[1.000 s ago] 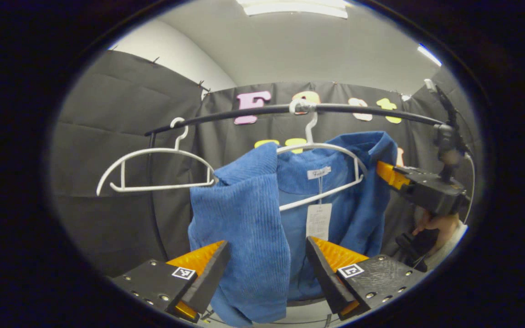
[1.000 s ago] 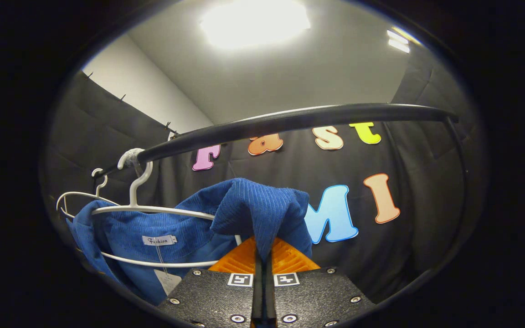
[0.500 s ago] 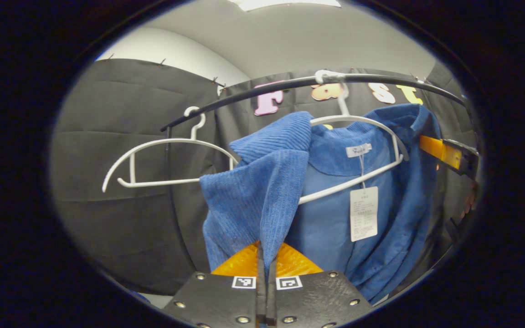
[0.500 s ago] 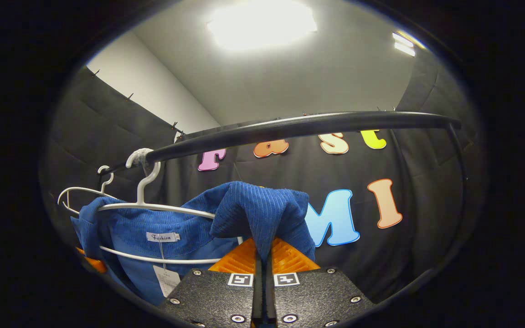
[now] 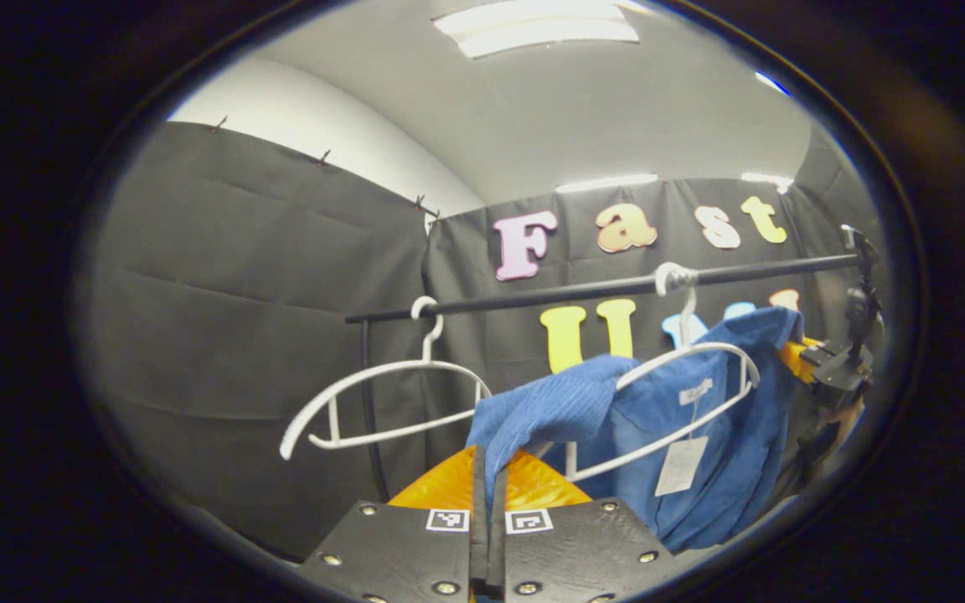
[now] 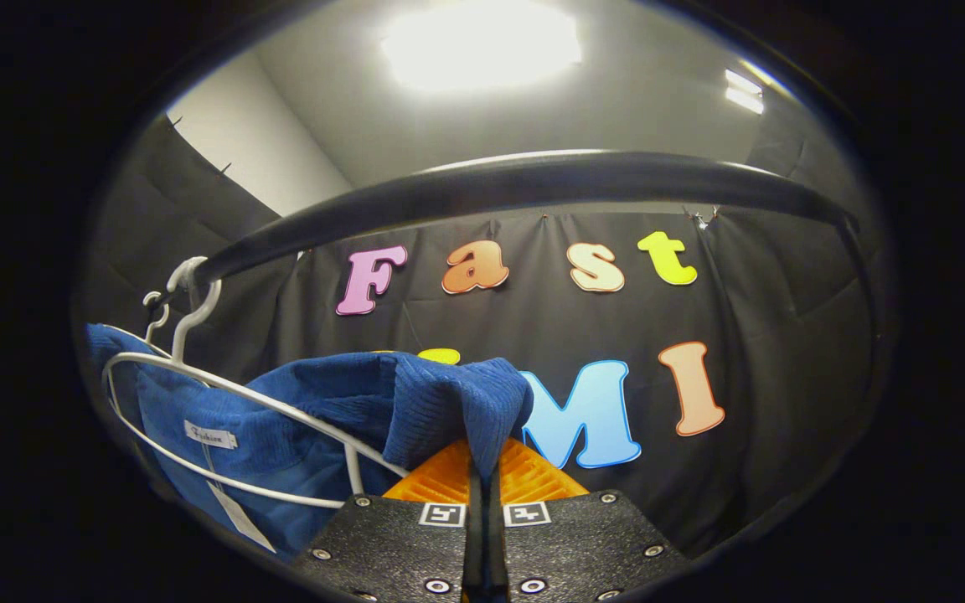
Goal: Grasp the clothes on the hanger with both hands and then place them into the laundry hamper below.
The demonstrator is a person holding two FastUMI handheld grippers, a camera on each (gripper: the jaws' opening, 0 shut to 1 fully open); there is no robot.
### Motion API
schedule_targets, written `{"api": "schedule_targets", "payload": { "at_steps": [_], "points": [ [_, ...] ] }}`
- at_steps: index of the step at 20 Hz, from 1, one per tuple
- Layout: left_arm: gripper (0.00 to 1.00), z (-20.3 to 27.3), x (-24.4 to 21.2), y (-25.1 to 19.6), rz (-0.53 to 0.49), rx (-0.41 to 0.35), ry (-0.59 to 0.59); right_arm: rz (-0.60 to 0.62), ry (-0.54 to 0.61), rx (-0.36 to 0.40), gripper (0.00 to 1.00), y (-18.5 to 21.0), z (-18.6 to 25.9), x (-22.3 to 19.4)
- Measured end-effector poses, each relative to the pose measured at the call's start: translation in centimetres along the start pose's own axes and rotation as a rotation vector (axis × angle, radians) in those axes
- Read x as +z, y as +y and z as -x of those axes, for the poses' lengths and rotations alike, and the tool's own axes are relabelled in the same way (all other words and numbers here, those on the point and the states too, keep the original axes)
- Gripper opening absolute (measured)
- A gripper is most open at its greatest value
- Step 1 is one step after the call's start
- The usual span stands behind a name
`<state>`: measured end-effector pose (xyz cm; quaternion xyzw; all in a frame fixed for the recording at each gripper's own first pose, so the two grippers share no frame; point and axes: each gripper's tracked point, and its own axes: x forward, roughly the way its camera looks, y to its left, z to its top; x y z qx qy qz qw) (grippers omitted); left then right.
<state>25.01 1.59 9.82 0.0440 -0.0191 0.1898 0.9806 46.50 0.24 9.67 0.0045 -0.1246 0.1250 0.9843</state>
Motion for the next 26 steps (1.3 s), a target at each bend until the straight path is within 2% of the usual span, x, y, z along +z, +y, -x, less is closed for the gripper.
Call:
{"api": "schedule_targets", "payload": {
  "at_steps": [5,6,8,13,17,18,19,20,21,22,23,24,26],
  "points": [
    [0.05,-3.9,2.0,3.1,-0.058,0.033,-0.046,-0.006,0.043,-0.022,0.02,-1.0,-2.6,-2.5],
    [0.0,-4.6,1.8,3.4,-0.073,0.029,-0.047,-0.002,0.058,-0.02,0.02,-0.9,-2.9,-3.2],
    [0.05,-6.1,-0.2,3.8,-0.095,0.008,-0.018,0.013,0.103,-0.008,0.02,-0.2,-3.0,-5.3],
    [0.05,-6.5,-6.0,3.9,-0.074,-0.034,0.08,0.032,0.222,0.015,0.02,0.3,-2.1,-10.4],
    [0.05,-6.0,-9.2,3.2,-0.054,-0.047,0.128,0.018,0.287,0.013,0.02,-0.1,0.4,-13.1],
    [0.0,-5.9,-9.7,3.0,-0.047,-0.054,0.134,0.019,0.298,0.016,0.02,-0.1,1.4,-13.5],
    [0.05,-5.4,-10.3,2.9,-0.037,-0.065,0.14,0.019,0.307,0.02,0.02,0.0,2.4,-13.7],
    [0.01,-4.8,-10.6,2.9,-0.028,-0.077,0.144,0.025,0.317,0.022,0.02,0.2,3.6,-13.8],
    [0.05,-3.3,-10.9,3.3,-0.025,-0.088,0.149,0.036,0.328,0.025,0.02,0.3,4.9,-13.8],
    [0.01,-2.1,-11.1,3.5,-0.028,-0.102,0.153,0.044,0.335,0.029,0.02,0.5,6.2,-13.6],
    [0.05,-0.6,-11.2,3.8,-0.029,-0.117,0.154,0.045,0.338,0.029,0.02,0.8,7.5,-13.3],
    [0.01,0.8,-11.2,4.0,-0.028,-0.137,0.156,0.04,0.338,0.028,0.02,1.1,8.9,-12.8],
    [0.01,2.9,-11.0,3.7,-0.023,-0.183,0.157,0.035,0.34,0.033,0.02,2.3,11.9,-11.4]
  ]
}}
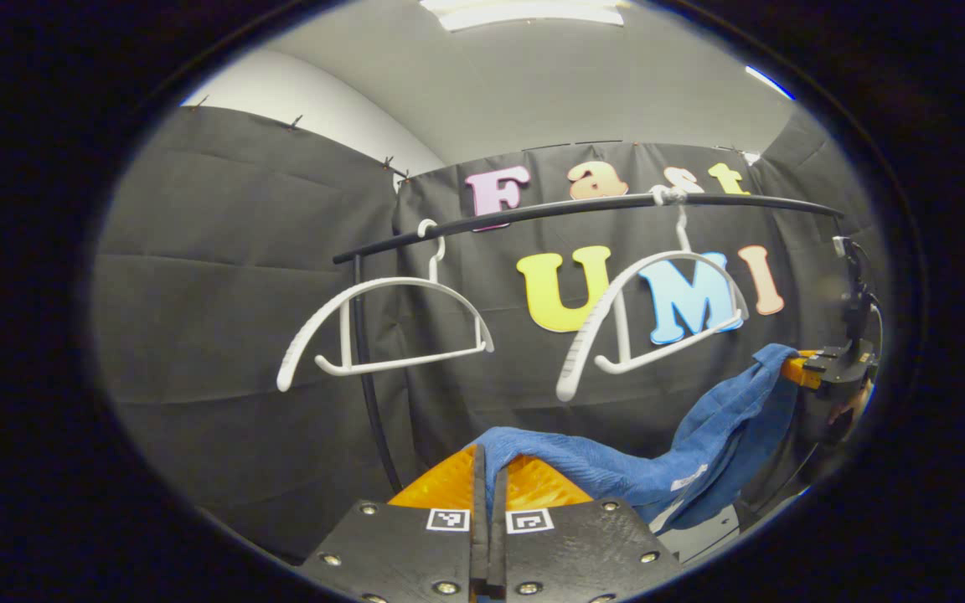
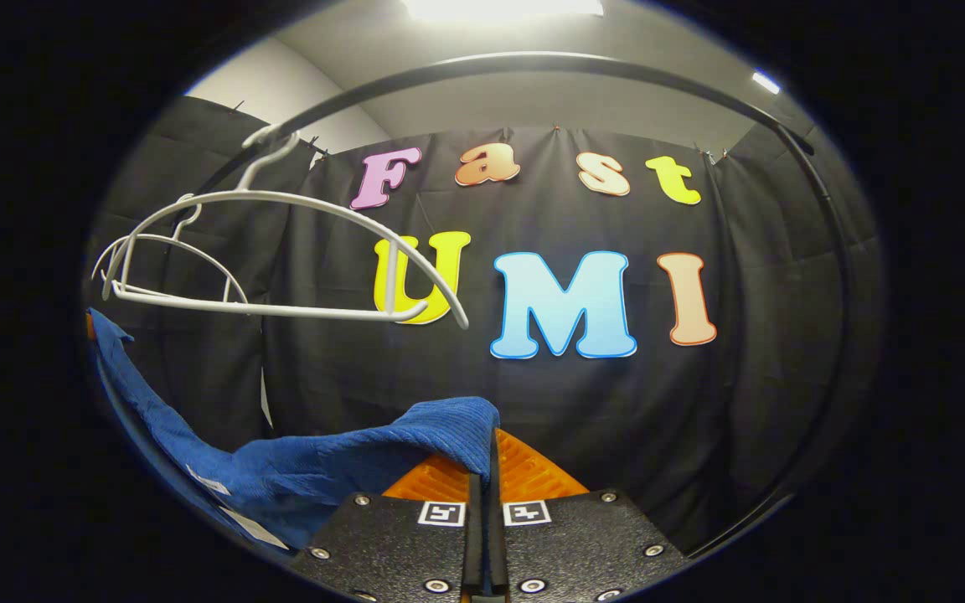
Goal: Grasp the clothes on the hanger with both hands and then place them into the laundry hamper below.
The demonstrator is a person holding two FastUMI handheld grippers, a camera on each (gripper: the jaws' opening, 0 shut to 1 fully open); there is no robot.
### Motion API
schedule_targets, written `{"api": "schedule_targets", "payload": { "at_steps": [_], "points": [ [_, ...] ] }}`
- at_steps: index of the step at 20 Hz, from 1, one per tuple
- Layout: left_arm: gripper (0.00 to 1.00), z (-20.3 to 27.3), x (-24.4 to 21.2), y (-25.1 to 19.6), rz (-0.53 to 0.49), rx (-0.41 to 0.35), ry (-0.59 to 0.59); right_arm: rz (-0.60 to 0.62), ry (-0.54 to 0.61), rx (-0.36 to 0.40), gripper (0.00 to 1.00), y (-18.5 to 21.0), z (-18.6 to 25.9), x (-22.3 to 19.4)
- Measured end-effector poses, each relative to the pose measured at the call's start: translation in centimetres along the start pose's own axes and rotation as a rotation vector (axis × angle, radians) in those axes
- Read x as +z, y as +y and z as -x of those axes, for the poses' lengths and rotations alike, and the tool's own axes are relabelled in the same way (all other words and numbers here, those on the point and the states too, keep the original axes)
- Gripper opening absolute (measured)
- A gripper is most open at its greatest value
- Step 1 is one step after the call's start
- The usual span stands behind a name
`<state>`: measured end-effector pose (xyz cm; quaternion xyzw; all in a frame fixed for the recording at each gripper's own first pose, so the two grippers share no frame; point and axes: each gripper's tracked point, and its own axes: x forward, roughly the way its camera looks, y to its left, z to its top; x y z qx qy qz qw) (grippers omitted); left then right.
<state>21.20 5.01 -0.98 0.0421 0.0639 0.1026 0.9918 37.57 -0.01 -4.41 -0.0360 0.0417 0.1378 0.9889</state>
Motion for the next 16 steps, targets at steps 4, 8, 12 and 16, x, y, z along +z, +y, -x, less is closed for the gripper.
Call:
{"api": "schedule_targets", "payload": {
  "at_steps": [4,8,12,16],
  "points": [
    [0.01,1.7,0.7,-2.0,0.04,-0.104,-0.01,0.013,-0.017,0.037,0.02,3.8,6.1,1.6],
    [0.01,5.5,0.6,-4.4,0.076,-0.222,-0.019,0.013,-0.013,0.091,0.02,8.3,11.3,2.3],
    [0.01,9.8,-1.1,-6.9,0.1,-0.34,-0.013,-0.015,0.01,0.13,0.02,12.9,16.4,1.4],
    [0.01,11.7,-4.2,-10.9,0.153,-0.457,0.023,-0.04,0.091,0.131,0.02,16.0,19.8,-2.0]
  ]
}}
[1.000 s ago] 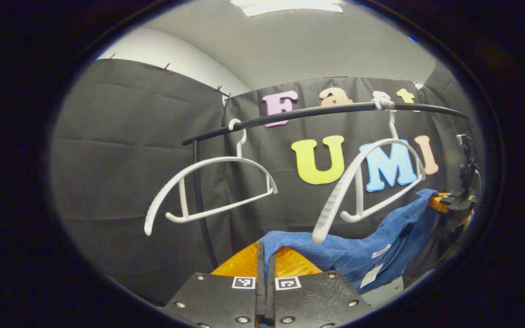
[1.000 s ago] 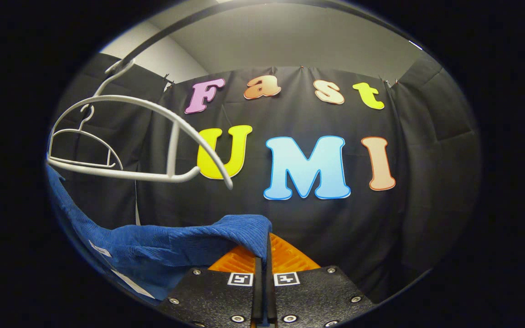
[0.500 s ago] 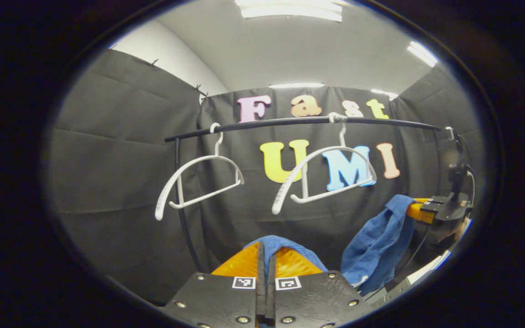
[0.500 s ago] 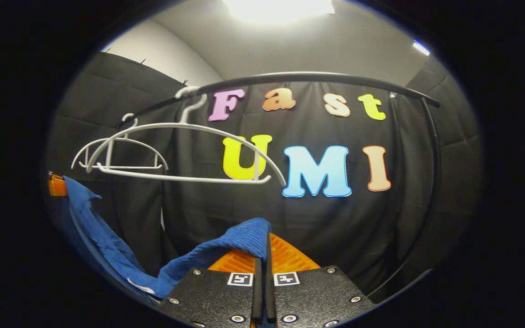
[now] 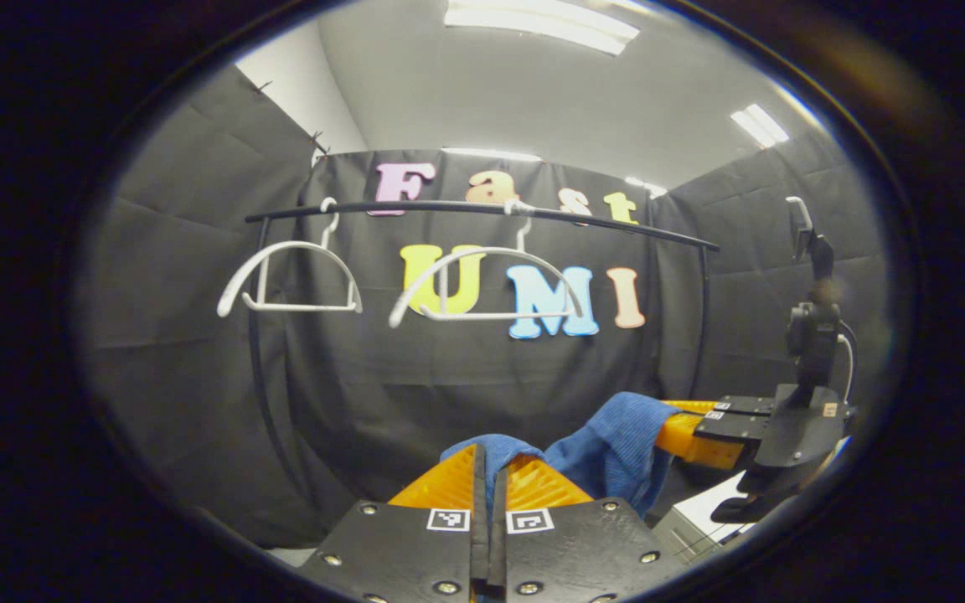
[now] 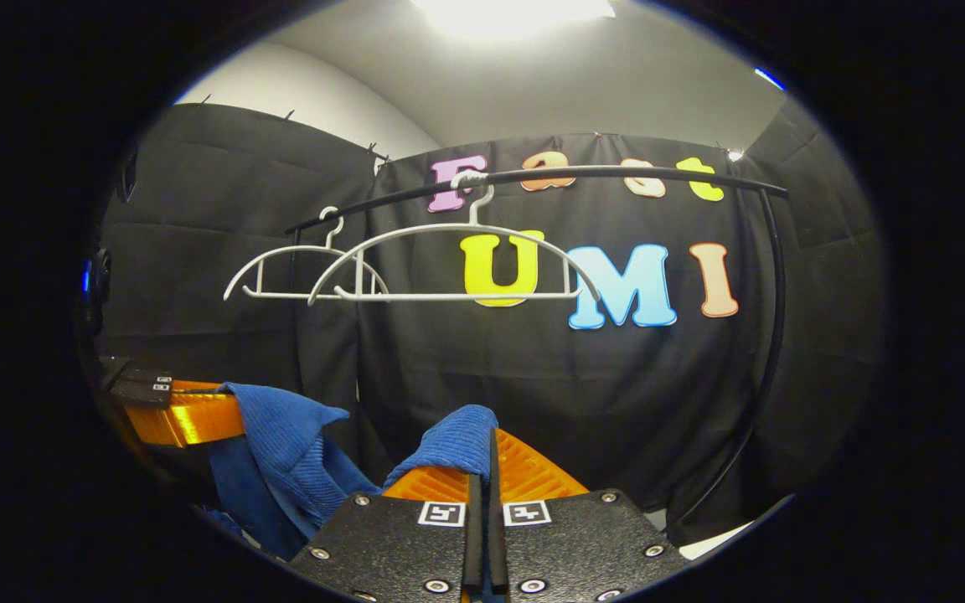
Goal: Grasp the clothes on the hanger with both hands and then place them into the laundry hamper below.
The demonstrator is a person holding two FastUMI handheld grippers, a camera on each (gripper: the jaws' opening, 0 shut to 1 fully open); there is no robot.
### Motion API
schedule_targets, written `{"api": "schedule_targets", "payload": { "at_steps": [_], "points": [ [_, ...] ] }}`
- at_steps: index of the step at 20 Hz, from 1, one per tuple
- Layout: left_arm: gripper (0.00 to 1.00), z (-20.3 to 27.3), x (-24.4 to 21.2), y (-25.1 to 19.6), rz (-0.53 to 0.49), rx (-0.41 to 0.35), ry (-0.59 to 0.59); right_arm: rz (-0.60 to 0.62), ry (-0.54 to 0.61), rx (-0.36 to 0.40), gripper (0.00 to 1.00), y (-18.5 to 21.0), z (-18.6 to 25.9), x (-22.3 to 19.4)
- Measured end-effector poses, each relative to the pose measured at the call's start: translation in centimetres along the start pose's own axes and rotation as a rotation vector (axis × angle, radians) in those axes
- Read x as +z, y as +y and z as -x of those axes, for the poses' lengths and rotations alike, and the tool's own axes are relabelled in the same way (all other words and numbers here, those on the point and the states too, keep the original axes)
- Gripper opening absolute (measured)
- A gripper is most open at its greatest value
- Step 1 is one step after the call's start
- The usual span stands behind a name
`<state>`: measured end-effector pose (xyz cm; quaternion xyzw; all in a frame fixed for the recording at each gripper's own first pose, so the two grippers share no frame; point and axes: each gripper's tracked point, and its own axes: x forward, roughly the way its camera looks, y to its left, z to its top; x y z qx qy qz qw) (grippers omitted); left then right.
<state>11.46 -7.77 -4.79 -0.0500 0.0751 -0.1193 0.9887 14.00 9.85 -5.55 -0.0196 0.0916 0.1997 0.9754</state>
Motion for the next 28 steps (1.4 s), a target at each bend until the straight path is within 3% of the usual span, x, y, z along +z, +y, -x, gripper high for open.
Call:
{"api": "schedule_targets", "payload": {
  "at_steps": [3,4,6,10,16,17,21,22,23,24,25,26,27,28],
  "points": [
    [0.01,-0.7,-4.3,-2.3,0.044,-0.078,0.05,-0.003,0.07,-0.005,0.02,1.5,1.6,-4.1],
    [0.05,-0.8,-6.0,-2.7,0.049,-0.09,0.07,-0.007,0.1,-0.01,0.02,1.6,2.0,-5.8],
    [0.05,-0.2,-9.9,-3.1,0.045,-0.1,0.132,-0.026,0.182,-0.018,0.02,1.9,3.0,-9.5],
    [0.01,0.3,-17.4,-2.4,0.032,-0.076,0.257,-0.021,0.314,-0.027,0.02,2.0,3.8,-16.3],
    [0.05,-0.1,-27.8,-0.8,0.001,-0.035,0.49,-0.023,0.467,-0.016,0.02,2.8,4.5,-23.3],
    [0.08,-0.8,-28.7,-0.8,-0.006,-0.029,0.516,-0.021,0.489,-0.013,0.03,3.0,5.0,-24.3],
    [0.75,-0.6,-29.4,1.2,-0.039,0.006,0.555,-0.006,0.575,-0.019,0.12,2.7,7.1,-27.9],
    [0.78,-0.1,-29.2,1.8,-0.041,0.015,0.555,-0.009,0.594,-0.027,0.28,2.3,7.6,-28.6],
    [0.87,0.8,-29.5,2.1,-0.035,0.019,0.544,-0.014,0.611,-0.035,0.36,2.2,8.1,-29.3],
    [0.95,1.3,-29.4,2.5,-0.029,0.025,0.534,-0.007,0.634,-0.055,0.58,1.8,8.8,-30.1],
    [1.0,1.7,-29.3,2.3,-0.023,0.022,0.531,-0.014,0.638,-0.061,0.69,1.9,9.7,-30.5],
    [0.95,1.9,-29.2,2.4,-0.024,0.025,0.531,-0.03,0.626,-0.062,0.86,1.8,9.8,-30.5],
    [1.0,2.2,-29.2,2.7,-0.028,0.028,0.534,-0.034,0.618,-0.069,0.92,1.8,10.0,-30.1],
    [0.95,2.5,-29.0,2.9,-0.032,0.033,0.532,-0.027,0.613,-0.074,0.95,1.7,10.1,-29.7]
  ]
}}
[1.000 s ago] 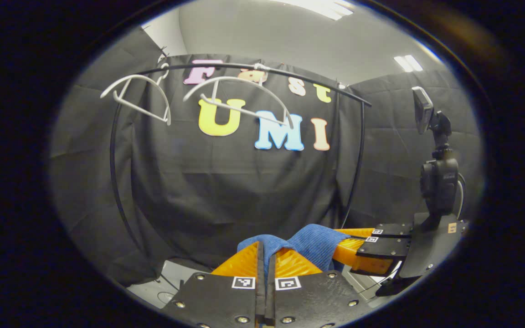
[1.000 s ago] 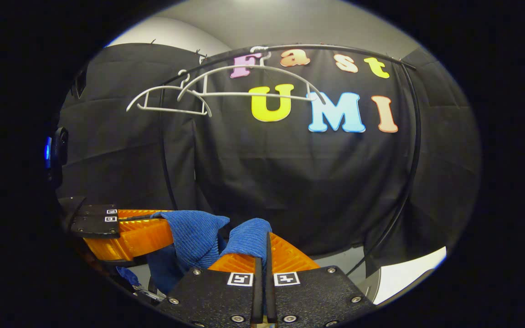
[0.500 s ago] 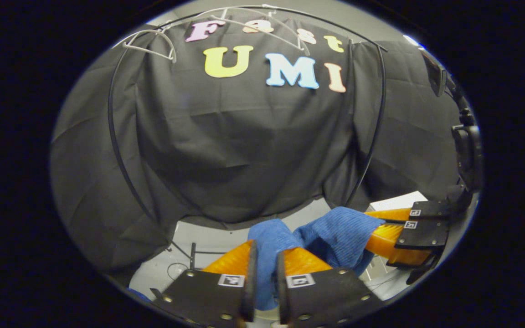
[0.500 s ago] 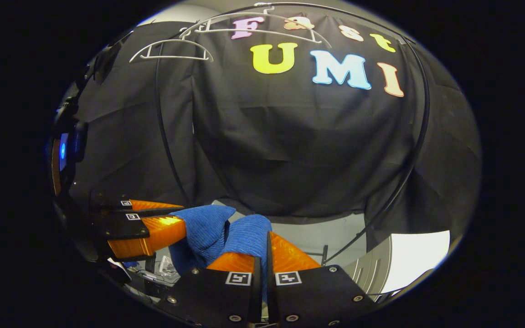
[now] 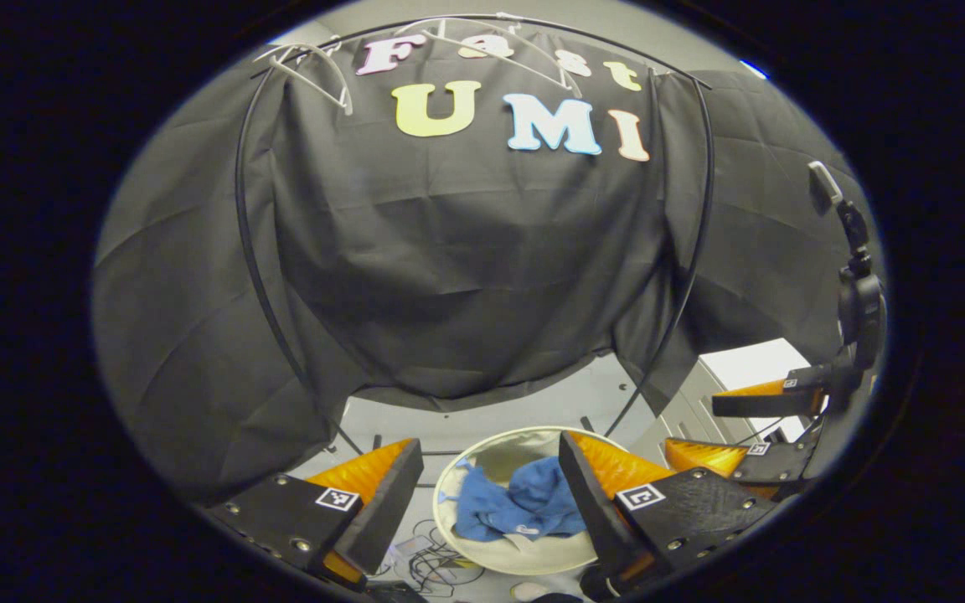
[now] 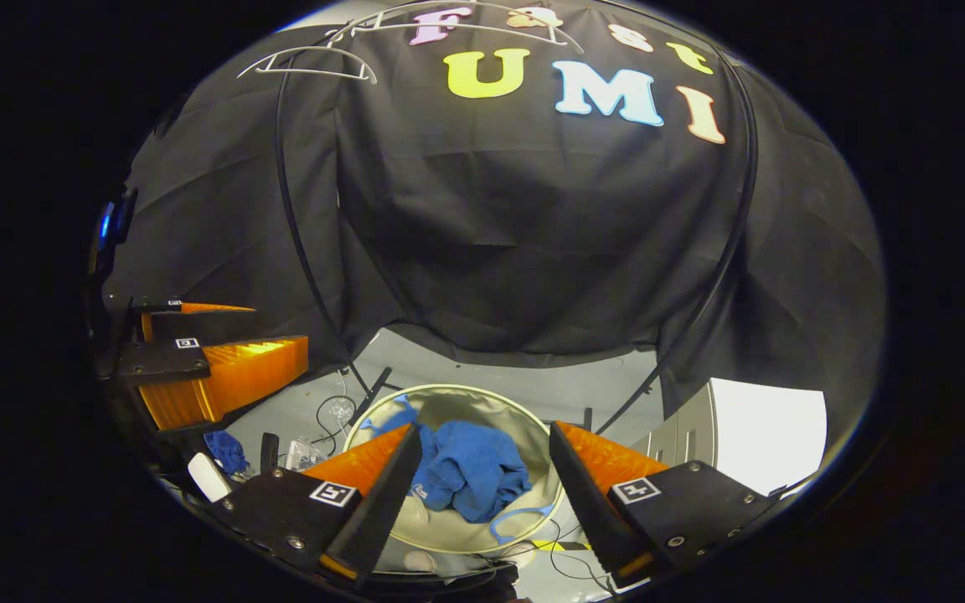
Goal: Grasp the clothes on the hanger with both hands and then place them into the laundry hamper below.
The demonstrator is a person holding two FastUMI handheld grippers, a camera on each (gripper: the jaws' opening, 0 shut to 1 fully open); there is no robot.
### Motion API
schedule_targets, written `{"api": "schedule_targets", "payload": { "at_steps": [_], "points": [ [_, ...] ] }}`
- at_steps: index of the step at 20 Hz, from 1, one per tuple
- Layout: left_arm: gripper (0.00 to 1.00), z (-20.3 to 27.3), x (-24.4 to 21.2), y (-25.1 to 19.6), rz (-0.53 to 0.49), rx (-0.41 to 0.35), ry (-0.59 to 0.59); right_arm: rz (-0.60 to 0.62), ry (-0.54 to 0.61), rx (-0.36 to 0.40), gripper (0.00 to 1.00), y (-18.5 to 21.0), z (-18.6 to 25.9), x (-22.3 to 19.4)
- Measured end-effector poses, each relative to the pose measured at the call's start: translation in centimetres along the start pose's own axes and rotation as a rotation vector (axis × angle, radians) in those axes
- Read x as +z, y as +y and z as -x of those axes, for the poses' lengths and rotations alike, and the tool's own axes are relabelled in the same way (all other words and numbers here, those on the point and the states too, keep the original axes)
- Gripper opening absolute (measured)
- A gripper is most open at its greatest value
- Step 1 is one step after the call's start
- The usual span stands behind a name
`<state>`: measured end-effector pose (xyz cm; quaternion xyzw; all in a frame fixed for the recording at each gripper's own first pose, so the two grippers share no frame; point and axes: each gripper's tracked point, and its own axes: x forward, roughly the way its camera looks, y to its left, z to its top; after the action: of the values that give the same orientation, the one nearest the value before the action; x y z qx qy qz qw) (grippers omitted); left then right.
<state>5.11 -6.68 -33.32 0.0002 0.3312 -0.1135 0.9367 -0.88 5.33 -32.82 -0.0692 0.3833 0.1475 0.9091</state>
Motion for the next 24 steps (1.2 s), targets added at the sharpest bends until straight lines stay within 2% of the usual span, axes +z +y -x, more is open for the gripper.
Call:
{"api": "schedule_targets", "payload": {
  "at_steps": [3,4,5,6,7,8,9,11,12,13,14,16,20,24],
  "points": [
    [0.95,1.0,0.7,0.8,0.003,0.005,-0.025,0.012,-0.027,-0.008,0.95,0.3,0.9,0.9],
    [1.0,1.3,1.4,0.9,0.004,0.004,-0.04,0.01,-0.04,-0.011,0.95,0.3,1.2,1.6],
    [1.0,1.7,2.0,0.8,0.004,0.004,-0.052,0.006,-0.054,-0.014,0.95,0.3,1.7,2.1],
    [0.95,2.3,3.0,0.8,0.002,0.004,-0.072,0.002,-0.073,-0.018,0.95,0.3,2.4,2.8],
    [1.0,2.8,4.3,0.7,-0.001,0.003,-0.095,-0.002,-0.101,-0.022,0.95,0.4,3.3,3.9],
    [1.0,3.5,6.1,0.7,-0.007,0.003,-0.132,-0.004,-0.134,-0.025,0.95,0.3,4.3,5.2],
    [0.95,4.3,8.1,0.7,-0.017,0.007,-0.175,-0.003,-0.172,-0.031,0.95,0.0,5.4,6.4],
    [0.95,6.6,12.3,0.8,-0.04,0.024,-0.257,-0.008,-0.246,-0.044,0.95,-1.2,7.6,9.8],
    [0.99,7.9,14.2,0.9,-0.046,0.035,-0.292,-0.014,-0.287,-0.05,0.94,-2.0,9.1,11.6],
    [0.99,9.3,16.2,1.0,-0.043,0.04,-0.327,-0.019,-0.336,-0.056,0.94,-2.9,10.8,13.3],
    [0.94,10.7,18.0,0.9,-0.034,0.049,-0.362,-0.023,-0.392,-0.068,0.94,-3.8,12.8,15.2],
    [0.99,13.3,21.1,1.3,-0.013,0.082,-0.419,-0.026,-0.479,-0.091,0.94,-5.2,16.5,17.9],
    [0.99,18.3,25.3,0.2,0.001,0.122,-0.51,-0.053,-0.611,-0.151,0.93,-9.4,22.4,20.9],
    [0.99,21.7,27.1,-1.6,-0.011,0.143,-0.589,-0.123,-0.688,-0.187,0.94,-12.4,25.8,22.2]
  ]
}}
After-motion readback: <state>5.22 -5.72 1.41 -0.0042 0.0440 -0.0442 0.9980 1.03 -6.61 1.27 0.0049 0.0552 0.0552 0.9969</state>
